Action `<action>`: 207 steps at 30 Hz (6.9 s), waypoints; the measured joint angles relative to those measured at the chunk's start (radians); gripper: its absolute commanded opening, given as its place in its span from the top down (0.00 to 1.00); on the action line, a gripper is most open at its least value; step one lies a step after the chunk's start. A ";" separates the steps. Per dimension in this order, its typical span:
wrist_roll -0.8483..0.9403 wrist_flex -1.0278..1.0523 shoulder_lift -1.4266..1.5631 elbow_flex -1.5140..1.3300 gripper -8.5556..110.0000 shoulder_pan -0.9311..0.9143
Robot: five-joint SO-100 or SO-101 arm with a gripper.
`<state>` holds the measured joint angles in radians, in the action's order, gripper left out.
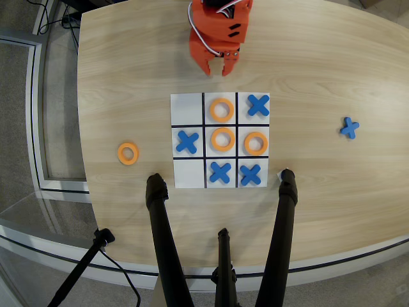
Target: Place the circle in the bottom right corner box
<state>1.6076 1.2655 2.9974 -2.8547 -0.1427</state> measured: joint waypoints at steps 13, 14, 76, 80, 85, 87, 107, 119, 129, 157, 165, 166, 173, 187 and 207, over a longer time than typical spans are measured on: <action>-0.015 -0.167 -0.807 0.647 0.74 -0.244; -0.018 -0.176 -0.867 0.698 0.74 -0.253; -0.034 -0.126 -2.169 1.844 0.74 -0.492; -0.071 -0.055 -2.123 1.778 0.74 -0.483; -0.146 -0.101 -2.132 1.781 0.74 -0.419; -0.175 -0.146 -2.149 1.795 0.74 -0.394; -0.150 -0.176 -2.183 1.833 0.84 -0.407; -0.141 -0.173 -2.183 1.833 0.93 -0.407; -0.135 -0.012 -2.197 1.921 0.93 -0.407; -0.161 -0.135 -1.066 0.693 0.93 -0.109; -0.161 -0.322 -1.157 0.589 0.93 -0.098; -0.160 -0.334 -1.173 0.589 0.93 -0.095; -0.170 -0.428 -1.276 0.589 0.93 -0.095; -0.172 -0.480 -1.313 0.601 0.91 -0.092; -0.156 -0.371 -1.285 0.699 0.85 -0.092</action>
<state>1.4511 0.8943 1.7119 -2.1552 -0.2347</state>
